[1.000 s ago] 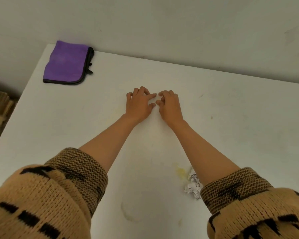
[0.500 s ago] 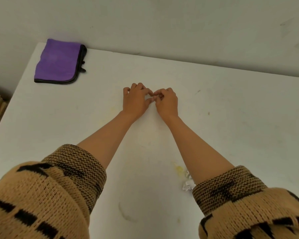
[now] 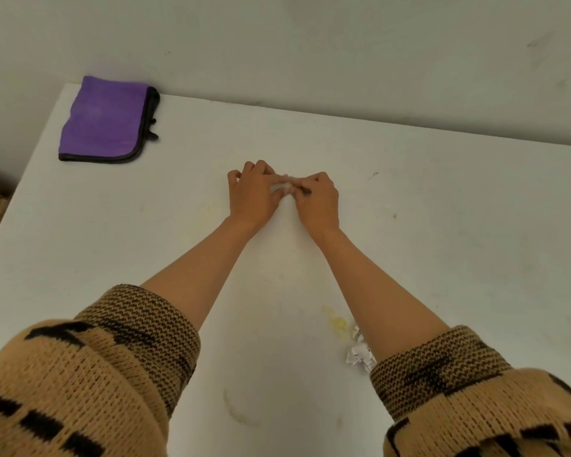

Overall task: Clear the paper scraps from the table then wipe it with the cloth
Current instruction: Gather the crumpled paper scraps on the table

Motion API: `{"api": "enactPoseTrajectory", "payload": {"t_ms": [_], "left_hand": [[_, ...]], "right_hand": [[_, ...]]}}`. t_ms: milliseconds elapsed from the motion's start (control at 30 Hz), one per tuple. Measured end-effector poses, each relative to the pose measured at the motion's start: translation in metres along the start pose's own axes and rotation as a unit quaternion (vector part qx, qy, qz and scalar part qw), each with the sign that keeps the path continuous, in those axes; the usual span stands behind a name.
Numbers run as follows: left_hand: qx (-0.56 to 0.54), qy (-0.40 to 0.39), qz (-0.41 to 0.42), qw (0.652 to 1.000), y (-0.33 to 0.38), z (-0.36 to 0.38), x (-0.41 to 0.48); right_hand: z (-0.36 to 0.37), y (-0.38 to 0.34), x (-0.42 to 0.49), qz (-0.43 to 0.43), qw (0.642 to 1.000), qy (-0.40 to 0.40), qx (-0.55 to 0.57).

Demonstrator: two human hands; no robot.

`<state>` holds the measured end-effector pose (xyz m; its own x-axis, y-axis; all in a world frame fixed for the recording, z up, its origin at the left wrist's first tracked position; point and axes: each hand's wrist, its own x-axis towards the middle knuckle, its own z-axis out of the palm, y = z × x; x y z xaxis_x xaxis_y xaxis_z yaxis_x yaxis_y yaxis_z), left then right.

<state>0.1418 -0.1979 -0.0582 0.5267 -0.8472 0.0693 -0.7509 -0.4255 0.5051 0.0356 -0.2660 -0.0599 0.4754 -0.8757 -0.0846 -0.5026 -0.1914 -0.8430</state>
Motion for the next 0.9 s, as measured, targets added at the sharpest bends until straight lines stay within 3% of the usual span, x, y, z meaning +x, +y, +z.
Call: {"api": "enactPoseTrajectory", "payload": {"t_ms": [233, 300, 433, 567, 700, 767, 900], "left_hand": [[-0.021, 0.023, -0.006, 1.0, 0.0, 0.001, -0.003], [-0.017, 0.013, -0.025, 0.999, 0.002, 0.001, -0.002], [-0.04, 0.0, -0.059, 0.997, 0.005, 0.004, -0.005], [-0.055, -0.009, -0.066, 0.996, 0.005, 0.005, -0.01], [-0.131, -0.005, -0.085, 0.988, 0.003, 0.001, -0.018], [-0.192, -0.004, -0.123, 0.974, 0.004, -0.003, -0.024], [-0.187, -0.021, -0.124, 0.974, 0.008, -0.007, -0.035]], "right_hand": [[0.004, -0.005, 0.007, -0.02, 0.998, 0.01, -0.053], [0.007, -0.009, 0.012, -0.009, 0.993, 0.001, -0.12], [0.013, -0.018, 0.016, -0.006, 0.947, -0.047, -0.318], [0.014, -0.023, 0.014, -0.016, 0.922, -0.094, -0.374], [0.002, -0.027, 0.007, 0.001, 0.938, -0.149, -0.312], [-0.005, -0.029, -0.001, 0.039, 0.96, -0.158, -0.227], [-0.014, -0.028, -0.016, 0.128, 0.976, -0.176, -0.033]]}}
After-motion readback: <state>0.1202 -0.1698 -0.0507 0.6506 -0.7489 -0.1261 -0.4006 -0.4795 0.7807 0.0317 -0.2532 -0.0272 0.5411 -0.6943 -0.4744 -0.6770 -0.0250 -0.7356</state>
